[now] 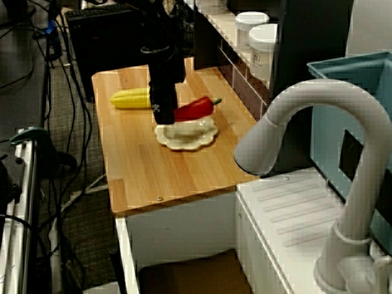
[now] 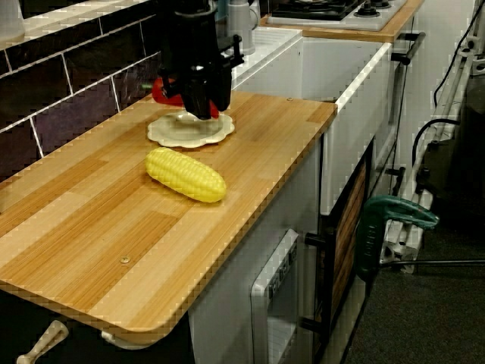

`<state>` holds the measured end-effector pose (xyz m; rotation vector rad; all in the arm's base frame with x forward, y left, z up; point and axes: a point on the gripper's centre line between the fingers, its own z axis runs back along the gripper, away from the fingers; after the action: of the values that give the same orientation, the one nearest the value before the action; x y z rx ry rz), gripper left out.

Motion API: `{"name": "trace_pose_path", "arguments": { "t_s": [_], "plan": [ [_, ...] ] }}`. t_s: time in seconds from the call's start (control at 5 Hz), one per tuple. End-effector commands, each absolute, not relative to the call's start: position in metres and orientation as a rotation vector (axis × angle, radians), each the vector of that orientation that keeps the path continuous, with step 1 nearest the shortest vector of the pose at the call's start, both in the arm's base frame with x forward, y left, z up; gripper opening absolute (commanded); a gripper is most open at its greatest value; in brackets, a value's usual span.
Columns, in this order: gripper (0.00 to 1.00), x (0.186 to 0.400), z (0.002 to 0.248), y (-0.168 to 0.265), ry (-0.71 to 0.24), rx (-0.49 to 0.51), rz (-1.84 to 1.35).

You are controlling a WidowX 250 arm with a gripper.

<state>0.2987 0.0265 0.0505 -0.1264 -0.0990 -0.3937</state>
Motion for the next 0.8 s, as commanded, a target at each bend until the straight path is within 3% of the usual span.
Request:
{"name": "trace_pose_path", "arguments": {
  "t_s": [0.0,0.2,0.4,0.6],
  "plan": [
    [0.0,0.308,0.053,0.034,-0.138,-0.09,-0.395],
    [0.45,0.307,0.051,0.034,-0.123,-0.072,-0.397],
    [1.0,0.305,0.055,0.039,-0.11,-0.077,-0.398],
    [1.0,0.3,0.061,0.045,-0.105,-0.095,-0.399]
  ]
}}
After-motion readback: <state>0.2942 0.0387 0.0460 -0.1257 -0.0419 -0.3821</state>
